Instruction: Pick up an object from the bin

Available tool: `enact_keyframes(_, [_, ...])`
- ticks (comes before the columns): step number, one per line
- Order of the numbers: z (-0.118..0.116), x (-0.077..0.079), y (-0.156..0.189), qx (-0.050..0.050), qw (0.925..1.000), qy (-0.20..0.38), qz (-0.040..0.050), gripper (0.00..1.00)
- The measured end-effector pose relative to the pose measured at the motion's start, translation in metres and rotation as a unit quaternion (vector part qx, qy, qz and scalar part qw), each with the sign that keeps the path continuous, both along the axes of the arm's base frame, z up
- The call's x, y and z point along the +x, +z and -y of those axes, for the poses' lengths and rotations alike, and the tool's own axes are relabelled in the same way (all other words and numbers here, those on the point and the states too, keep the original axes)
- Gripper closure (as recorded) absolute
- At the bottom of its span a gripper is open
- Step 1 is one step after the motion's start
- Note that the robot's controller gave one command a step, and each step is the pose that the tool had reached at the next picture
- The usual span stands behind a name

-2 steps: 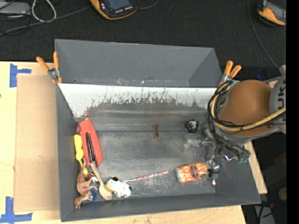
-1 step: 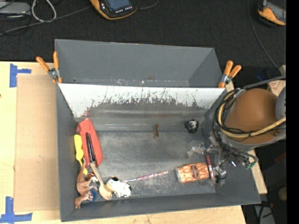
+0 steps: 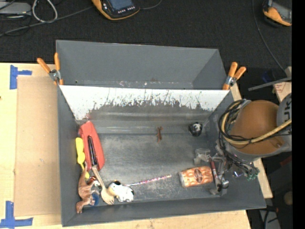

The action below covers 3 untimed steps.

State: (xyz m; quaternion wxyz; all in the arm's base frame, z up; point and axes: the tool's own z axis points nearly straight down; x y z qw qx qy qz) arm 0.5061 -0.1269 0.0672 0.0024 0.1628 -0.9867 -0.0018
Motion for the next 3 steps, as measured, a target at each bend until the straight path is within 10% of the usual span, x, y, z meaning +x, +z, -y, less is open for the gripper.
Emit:
enact_keyframes(1, [-0.0121,-0.0016,0.0016,0.001,0.9982,0.060,0.0012,1.00])
enact_keyframes(3, [-0.0129,-0.0021,0.0102,0.001,0.9982,0.060,0.0010,1.00])
